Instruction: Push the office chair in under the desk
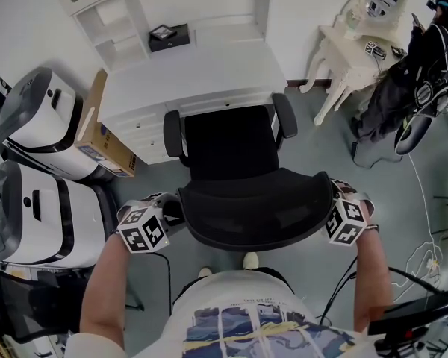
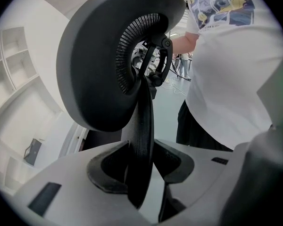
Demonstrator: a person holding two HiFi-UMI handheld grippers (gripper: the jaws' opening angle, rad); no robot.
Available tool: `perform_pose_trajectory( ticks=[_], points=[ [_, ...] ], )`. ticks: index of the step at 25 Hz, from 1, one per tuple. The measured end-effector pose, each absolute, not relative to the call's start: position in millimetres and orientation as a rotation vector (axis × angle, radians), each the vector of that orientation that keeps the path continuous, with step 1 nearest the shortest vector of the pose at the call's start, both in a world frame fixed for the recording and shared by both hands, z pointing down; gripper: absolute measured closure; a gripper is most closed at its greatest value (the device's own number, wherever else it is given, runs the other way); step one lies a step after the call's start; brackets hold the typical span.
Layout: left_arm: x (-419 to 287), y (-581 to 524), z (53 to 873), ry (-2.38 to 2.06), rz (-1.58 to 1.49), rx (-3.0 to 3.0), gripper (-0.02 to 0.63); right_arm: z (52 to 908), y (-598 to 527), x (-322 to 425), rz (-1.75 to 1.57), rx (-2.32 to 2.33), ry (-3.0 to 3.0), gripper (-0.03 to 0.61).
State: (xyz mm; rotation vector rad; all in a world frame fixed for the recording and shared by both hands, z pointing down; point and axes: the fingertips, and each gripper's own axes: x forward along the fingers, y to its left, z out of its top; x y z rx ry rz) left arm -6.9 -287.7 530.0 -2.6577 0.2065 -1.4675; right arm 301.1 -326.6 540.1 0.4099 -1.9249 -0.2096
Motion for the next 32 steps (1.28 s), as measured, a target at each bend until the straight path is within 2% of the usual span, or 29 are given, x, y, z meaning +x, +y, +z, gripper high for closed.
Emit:
perform_pose_trajectory(
  ticks=[20,28,32],
  points=[
    [-6,-289,524,0.346,-1.399,-2.671,0.416,519,-326,316,-0.135,0.666,-1.938,0.327],
    [-20,-286,496,0.439,-1.242,-2.75,0.413,503,-301,326,-0.111,0.802,-1.915,0.342],
    [-27,-279,481,0.461,-1.164,-2.792,0.413,493,-286,328,-0.093,0.886,-1.914,0.386]
  ],
)
